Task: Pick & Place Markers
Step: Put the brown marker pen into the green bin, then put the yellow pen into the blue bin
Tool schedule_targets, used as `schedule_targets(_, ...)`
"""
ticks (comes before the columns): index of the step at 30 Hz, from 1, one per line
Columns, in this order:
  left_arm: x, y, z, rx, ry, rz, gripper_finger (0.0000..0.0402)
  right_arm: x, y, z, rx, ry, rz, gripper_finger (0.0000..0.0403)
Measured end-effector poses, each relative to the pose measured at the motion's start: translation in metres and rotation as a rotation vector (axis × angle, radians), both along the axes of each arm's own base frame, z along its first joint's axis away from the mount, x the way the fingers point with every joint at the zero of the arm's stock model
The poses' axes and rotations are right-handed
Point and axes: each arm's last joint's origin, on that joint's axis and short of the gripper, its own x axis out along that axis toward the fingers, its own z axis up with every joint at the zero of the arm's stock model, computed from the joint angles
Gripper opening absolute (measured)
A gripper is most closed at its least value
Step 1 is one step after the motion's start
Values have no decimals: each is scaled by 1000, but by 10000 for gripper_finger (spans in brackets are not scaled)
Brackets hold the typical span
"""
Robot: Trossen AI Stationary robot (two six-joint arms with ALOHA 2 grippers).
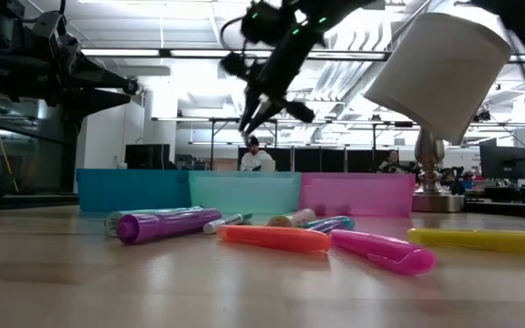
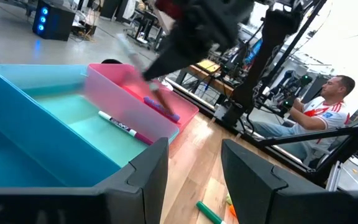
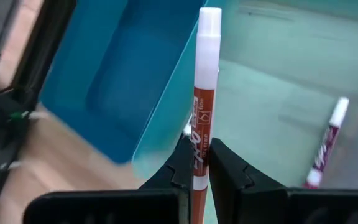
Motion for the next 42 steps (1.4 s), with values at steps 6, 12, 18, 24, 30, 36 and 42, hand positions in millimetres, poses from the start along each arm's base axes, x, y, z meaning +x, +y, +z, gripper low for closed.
schedule_targets(6, 0, 0, 0, 0, 0, 0, 147, 32, -22, -27, 65, 50, -2, 27)
schedule_targets(12, 0, 0, 0, 0, 1, -1, 147, 41, -26, -59, 137, 133, -35, 23)
schedule_targets(18, 0, 0, 0, 0, 0, -1, 147, 38, -22, -76, 183, 170, -99, 40)
schedule_targets(24, 0, 0, 0, 0, 0, 0, 147, 39, -21, -76, 185, 167, -87, 57)
schedule_targets(30, 0, 0, 0, 0, 0, 1, 147, 39, -20, -76, 186, 170, -63, 74)
schedule_targets(36, 0, 0, 0, 0, 0, 1, 147, 40, -15, -70, 145, 165, -21, 105)
schedule_targets(42, 0, 0, 0, 0, 0, 2, 147, 38, -4, -49, 77, 160, 38, 127)
